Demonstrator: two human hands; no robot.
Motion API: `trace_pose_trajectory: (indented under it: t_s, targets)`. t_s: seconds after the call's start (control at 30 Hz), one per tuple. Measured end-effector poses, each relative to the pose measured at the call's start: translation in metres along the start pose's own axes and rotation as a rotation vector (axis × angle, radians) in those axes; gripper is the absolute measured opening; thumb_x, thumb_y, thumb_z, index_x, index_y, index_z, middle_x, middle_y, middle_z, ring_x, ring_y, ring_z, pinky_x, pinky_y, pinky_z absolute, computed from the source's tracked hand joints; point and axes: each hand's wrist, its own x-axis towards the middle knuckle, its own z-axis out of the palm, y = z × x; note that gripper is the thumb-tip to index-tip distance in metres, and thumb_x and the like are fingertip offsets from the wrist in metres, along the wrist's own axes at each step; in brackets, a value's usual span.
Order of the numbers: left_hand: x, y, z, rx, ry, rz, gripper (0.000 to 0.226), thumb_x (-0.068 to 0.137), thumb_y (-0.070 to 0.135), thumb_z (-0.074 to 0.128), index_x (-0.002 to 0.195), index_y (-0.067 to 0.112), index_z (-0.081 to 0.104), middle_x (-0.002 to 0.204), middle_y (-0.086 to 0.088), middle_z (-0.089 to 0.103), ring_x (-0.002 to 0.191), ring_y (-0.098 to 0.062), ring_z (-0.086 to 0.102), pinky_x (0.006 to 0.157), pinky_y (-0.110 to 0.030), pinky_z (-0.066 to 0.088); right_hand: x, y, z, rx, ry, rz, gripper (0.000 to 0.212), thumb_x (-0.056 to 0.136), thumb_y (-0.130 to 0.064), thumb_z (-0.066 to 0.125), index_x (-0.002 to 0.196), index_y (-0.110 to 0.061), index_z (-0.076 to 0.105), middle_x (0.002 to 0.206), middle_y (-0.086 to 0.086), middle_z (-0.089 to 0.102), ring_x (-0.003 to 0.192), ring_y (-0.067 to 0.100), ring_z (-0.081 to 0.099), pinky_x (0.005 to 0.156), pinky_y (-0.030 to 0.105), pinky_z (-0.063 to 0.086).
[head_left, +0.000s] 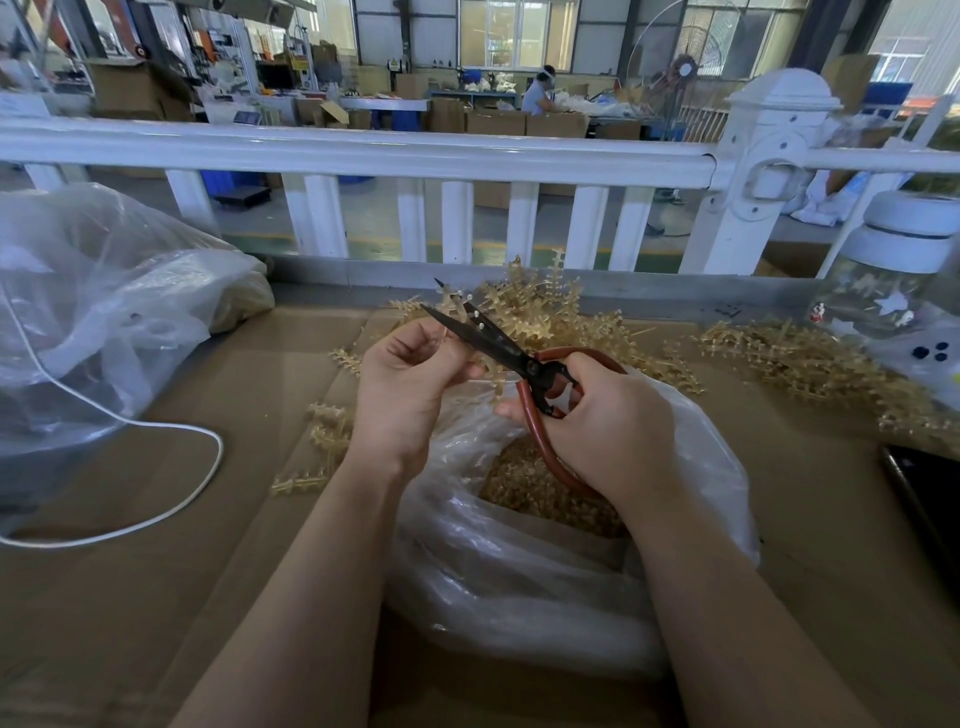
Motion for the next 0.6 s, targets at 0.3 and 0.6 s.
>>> trace_pose_trajectory:
  t_s: [0.3, 0.6]
  targets:
    - [-0.0025, -0.0015, 0.0049, -0.054, -0.011, -0.066, 0.006, 0.090, 0.005, 0.065, 0.090, 0.007, 0.071, 0.070, -0.001, 0.065, 0.062, -0.010, 0.056, 0.071, -0.023, 0.051, -0.0008, -0.0026, -0.0009, -0.005, -0.018, -0.002, 0.062, 0.073, -0.086, 0.047, 0.084, -0.027, 0.061, 0.068, -0.016, 0.059, 0.060, 0.005, 0.053, 0.051, 0.014, 0.037]
    - [-0.0055, 0.0002, 0.0081, -0.104, -0.042, -0.117, 0.020, 0.090, 0.007, 0.064, 0.079, 0.020, 0.073, 0.072, 0.002, 0.067, 0.065, -0.007, 0.056, 0.061, -0.016, 0.043, -0.0018, -0.0039, 0.0017, -0.024, -0.012, 0.020, 0.063, 0.074, -0.085, 0.049, 0.085, -0.024, 0.060, 0.069, -0.013, 0.059, 0.063, 0.007, 0.056, 0.057, 0.028, 0.052]
